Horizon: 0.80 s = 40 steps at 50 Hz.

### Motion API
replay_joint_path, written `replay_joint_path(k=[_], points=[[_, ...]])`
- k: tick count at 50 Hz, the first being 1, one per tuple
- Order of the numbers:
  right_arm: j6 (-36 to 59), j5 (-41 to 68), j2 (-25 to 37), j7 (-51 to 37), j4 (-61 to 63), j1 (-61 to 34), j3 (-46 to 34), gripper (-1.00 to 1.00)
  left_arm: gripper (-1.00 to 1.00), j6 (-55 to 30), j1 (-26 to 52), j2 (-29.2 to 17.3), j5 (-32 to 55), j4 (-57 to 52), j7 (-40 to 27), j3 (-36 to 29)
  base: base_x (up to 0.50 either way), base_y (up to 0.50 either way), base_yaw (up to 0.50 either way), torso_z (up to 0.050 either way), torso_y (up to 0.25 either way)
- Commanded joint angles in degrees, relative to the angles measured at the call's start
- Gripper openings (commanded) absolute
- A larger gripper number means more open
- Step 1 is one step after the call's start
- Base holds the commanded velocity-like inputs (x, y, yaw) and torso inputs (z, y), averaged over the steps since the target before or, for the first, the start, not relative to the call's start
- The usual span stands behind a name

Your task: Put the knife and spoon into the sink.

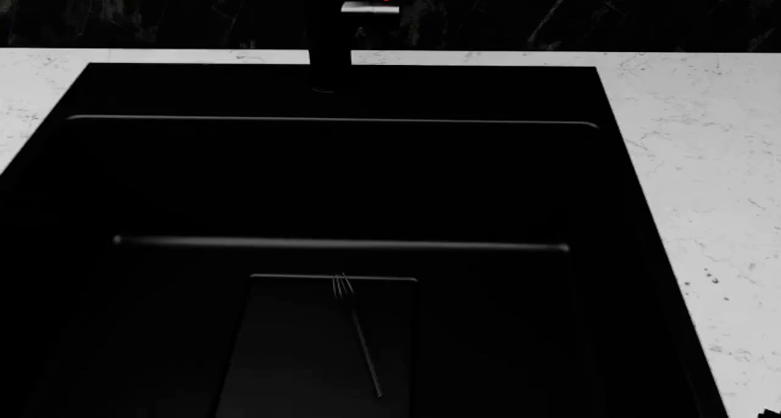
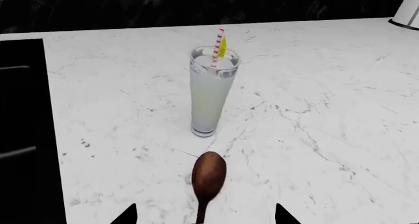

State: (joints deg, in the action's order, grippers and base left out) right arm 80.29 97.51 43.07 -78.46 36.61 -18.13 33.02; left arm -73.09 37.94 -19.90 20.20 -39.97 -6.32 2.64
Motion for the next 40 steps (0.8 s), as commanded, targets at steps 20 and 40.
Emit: replay_joint_path(k=[20, 40], points=[[-1.99, -12.95, 0.41, 8.55, -11.11, -3.83, -11.01, 1.0, 1.0, 1.18, -0.44, -0.03, 0.34, 1.11, -0.53, -0.84, 0.0, 0.0, 0.0, 0.0, 0.0], [-9.41, -22.62, -2.27, 18.39, -13.18, 4.48, -11.46, 1.0, 1.0, 1.21, -1.19, -0.32, 0.54, 1.12, -1.09, -1.05, 0.0, 0.0, 0.0, 0.0, 0.0]])
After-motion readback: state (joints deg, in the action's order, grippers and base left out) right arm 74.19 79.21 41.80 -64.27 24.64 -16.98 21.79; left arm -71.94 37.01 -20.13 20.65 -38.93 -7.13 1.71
